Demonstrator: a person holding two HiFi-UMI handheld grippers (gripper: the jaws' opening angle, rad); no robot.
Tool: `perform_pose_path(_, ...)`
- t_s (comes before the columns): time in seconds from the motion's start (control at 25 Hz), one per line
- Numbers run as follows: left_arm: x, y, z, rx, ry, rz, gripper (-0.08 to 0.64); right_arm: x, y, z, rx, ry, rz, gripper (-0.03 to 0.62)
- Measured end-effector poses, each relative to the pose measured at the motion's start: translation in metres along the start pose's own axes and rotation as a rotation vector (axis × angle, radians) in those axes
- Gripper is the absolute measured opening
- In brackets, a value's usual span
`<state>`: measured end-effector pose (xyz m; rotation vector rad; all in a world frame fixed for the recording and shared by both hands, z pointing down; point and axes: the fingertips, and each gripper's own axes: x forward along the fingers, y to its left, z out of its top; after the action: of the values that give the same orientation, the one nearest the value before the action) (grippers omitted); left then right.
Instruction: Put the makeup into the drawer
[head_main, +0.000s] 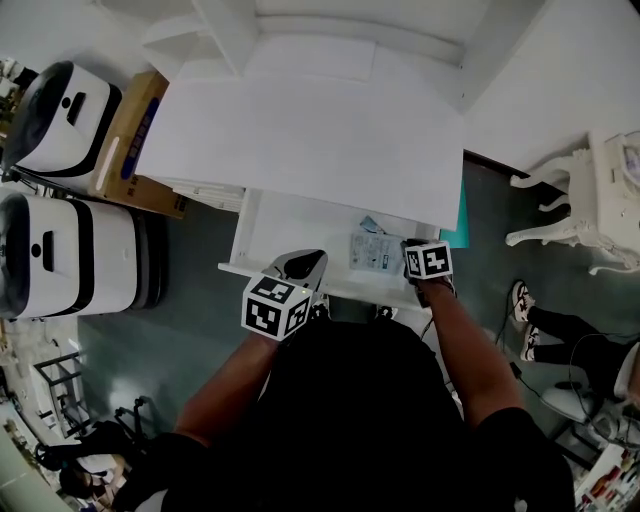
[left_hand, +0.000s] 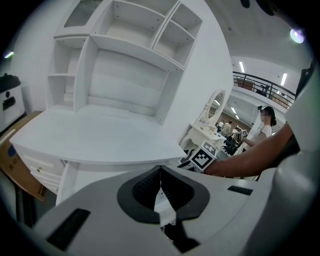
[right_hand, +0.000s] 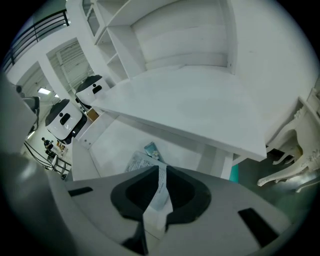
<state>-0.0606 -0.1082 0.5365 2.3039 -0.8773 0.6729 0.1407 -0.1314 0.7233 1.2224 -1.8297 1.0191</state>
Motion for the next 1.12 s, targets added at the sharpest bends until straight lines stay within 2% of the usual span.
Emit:
perform_pose_path(0.44,0.003,-0.003,0.006,0.063,0.007,-0.115,0.011,-0.063,0.041,0.011,0.113,-0.19,0.023,0.04)
perform_pose_path(0.8,-0.004,-0.016,0.012,0.198,0.025,-0.227,0.011,-0.126,0.077,0.011,0.215,-0.343,0.009,0.04)
perform_pose_path(1.12,-0.004,-0.021,0.0,0.226,0.059,-0.295,0.011,-0.162,0.103,0.004,0.265,-0.447,0.019,0.04)
